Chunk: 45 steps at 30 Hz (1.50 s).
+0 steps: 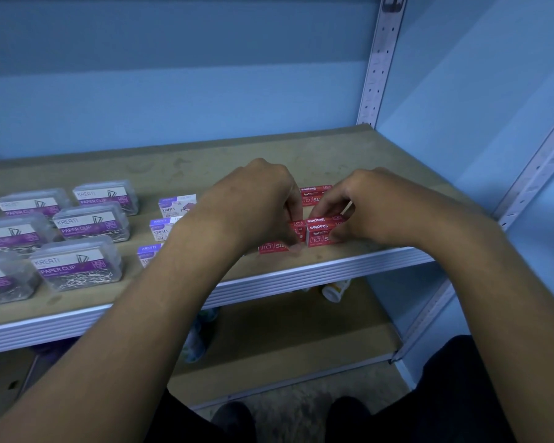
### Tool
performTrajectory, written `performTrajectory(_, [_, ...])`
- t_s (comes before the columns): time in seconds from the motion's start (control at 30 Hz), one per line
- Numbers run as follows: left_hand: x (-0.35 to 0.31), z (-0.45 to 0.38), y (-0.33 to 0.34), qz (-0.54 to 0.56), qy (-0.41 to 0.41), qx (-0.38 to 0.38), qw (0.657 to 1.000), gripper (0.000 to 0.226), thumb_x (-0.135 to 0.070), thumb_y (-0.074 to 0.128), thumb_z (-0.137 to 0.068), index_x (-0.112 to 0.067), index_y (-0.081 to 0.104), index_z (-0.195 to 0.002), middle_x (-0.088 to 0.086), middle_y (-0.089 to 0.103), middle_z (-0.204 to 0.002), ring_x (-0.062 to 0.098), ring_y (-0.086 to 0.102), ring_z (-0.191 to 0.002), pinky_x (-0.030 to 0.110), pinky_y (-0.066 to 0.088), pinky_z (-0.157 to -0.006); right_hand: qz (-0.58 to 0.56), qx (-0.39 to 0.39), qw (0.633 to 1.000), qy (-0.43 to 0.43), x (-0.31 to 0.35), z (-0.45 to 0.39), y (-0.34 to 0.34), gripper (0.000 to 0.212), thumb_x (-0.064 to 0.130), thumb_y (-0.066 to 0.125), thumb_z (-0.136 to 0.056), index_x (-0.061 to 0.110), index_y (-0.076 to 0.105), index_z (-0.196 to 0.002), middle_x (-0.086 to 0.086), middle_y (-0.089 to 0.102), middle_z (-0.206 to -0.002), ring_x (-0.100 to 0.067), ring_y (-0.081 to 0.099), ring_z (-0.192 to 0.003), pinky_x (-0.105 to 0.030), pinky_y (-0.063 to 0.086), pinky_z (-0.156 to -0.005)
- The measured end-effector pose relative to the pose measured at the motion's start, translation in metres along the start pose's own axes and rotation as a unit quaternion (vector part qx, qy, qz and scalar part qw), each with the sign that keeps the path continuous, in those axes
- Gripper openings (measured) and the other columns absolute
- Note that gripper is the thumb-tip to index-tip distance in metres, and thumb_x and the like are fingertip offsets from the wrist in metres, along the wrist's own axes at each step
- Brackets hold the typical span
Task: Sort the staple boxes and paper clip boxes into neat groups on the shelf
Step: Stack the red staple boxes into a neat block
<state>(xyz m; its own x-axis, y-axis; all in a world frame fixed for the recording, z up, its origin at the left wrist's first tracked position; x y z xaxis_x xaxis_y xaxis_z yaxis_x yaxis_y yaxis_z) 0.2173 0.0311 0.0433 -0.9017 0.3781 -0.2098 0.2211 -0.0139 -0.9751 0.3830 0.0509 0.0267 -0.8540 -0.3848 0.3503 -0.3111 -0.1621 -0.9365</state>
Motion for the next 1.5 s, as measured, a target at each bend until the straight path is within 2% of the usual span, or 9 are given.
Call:
performTrajectory(0.23, [-0.002,0.0,0.005,-0.013,-0.026,0.01,1.0,0.036,-0.034,0.086,-0.069,-0.023,0.076,-0.101,-0.003,0.072,-0.098,0.016,0.068,-0.085,0.034,0.057,-0.082,0.005,-0.002,1.0,-0.005,0.0,0.001,0.0,0.035,0.023,0.086,-0.077,0.038,0.077,-0.107,0.014,0.073,-0.105,0.01,0.056,-0.082,-0.011,0.039,-0.067])
performTrajectory(0.4, [-0.003,-0.004,0.007,-0.028,-0.051,-0.009,0.998,0.034,-0.038,0.088,-0.065,-0.024,0.077,-0.094,-0.003,0.07,-0.094,0.017,0.065,-0.082,0.028,0.048,-0.068,0.01,-0.002,1.0,-0.004,0.003,0.002,-0.001,0.033,0.024,0.085,-0.078,0.038,0.077,-0.107,0.012,0.073,-0.105,0.006,0.058,-0.083,-0.011,0.04,-0.069])
performTrajectory(0.73, [-0.005,-0.005,0.007,-0.02,-0.065,0.002,0.998,0.042,-0.042,0.085,-0.068,-0.022,0.075,-0.104,-0.001,0.071,-0.102,0.018,0.066,-0.088,0.032,0.055,-0.08,0.029,-0.015,0.999,0.008,0.009,0.005,0.001,0.033,0.021,0.081,-0.082,0.036,0.077,-0.111,0.006,0.072,-0.114,-0.011,0.062,-0.098,-0.023,0.045,-0.08])
performTrajectory(0.87, [-0.005,-0.001,0.005,-0.009,-0.055,0.008,0.998,0.048,-0.043,0.084,-0.068,-0.022,0.073,-0.109,-0.002,0.072,-0.106,0.017,0.066,-0.092,0.035,0.055,-0.088,0.017,0.0,1.0,0.016,0.01,0.007,0.002,0.046,0.027,0.083,-0.08,0.034,0.07,-0.124,0.008,0.068,-0.125,-0.009,0.061,-0.105,-0.024,0.046,-0.087])
performTrajectory(1.0, [0.003,0.001,-0.007,0.043,-0.04,-0.042,0.997,0.035,-0.045,0.084,-0.068,-0.024,0.078,-0.095,-0.007,0.073,-0.093,0.01,0.067,-0.085,0.035,0.057,-0.081,0.001,-0.063,0.998,-0.003,0.008,0.009,-0.008,0.035,0.04,0.078,-0.082,0.039,0.071,-0.117,0.017,0.069,-0.115,0.0,0.06,-0.096,-0.017,0.043,-0.073])
performTrajectory(1.17, [0.016,-0.004,-0.016,0.071,-0.003,-0.098,0.993,0.026,-0.045,0.077,-0.077,-0.025,0.078,-0.094,-0.012,0.073,-0.087,0.0,0.065,-0.079,0.022,0.054,-0.073,-0.025,-0.133,0.991,-0.018,0.002,-0.001,-0.014,0.029,0.034,0.072,-0.089,0.04,0.069,-0.117,0.016,0.067,-0.119,0.001,0.056,-0.098,-0.009,0.034,-0.069])
performTrajectory(1.27, [0.026,-0.013,-0.013,0.028,0.009,-0.103,0.994,0.033,-0.042,0.074,-0.082,-0.027,0.072,-0.111,-0.01,0.071,-0.109,0.003,0.062,-0.094,0.017,0.044,-0.075,-0.022,-0.136,0.99,-0.015,-0.002,-0.011,-0.011,0.035,0.034,0.07,-0.091,0.042,0.065,-0.125,0.011,0.06,-0.131,-0.001,0.047,-0.104,-0.009,0.03,-0.071])
performTrajectory(1.37, [0.036,-0.021,-0.007,-0.012,-0.008,-0.097,0.995,0.044,-0.046,0.068,-0.085,-0.028,0.064,-0.125,-0.006,0.063,-0.13,0.014,0.054,-0.121,0.029,0.045,-0.092,-0.026,-0.129,0.991,-0.017,-0.005,-0.021,-0.007,0.038,0.032,0.069,-0.092,0.04,0.064,-0.128,0.008,0.058,-0.135,-0.003,0.045,-0.106,-0.01,0.031,-0.071])
performTrajectory(1.5, [0.046,-0.029,0.0,-0.025,-0.025,-0.079,0.996,0.045,-0.044,0.067,-0.086,-0.029,0.062,-0.129,-0.006,0.062,-0.13,0.016,0.048,-0.124,0.03,0.043,-0.091,-0.035,-0.112,0.993,-0.012,-0.008,-0.032,0.0,0.037,0.027,0.068,-0.093,0.038,0.065,-0.128,0.006,0.058,-0.138,-0.007,0.051,-0.112,-0.022,0.037,-0.083])
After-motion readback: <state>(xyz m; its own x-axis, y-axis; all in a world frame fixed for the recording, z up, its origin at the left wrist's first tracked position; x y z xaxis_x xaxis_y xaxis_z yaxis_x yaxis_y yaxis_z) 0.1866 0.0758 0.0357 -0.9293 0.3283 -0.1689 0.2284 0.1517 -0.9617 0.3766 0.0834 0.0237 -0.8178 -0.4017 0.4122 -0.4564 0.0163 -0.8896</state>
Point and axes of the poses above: each hand's wrist, its own z-axis away from the middle knuckle, its own y-axis out of the palm, x = y × z, the point moved 3 cm from there along -z, towards the middle knuckle
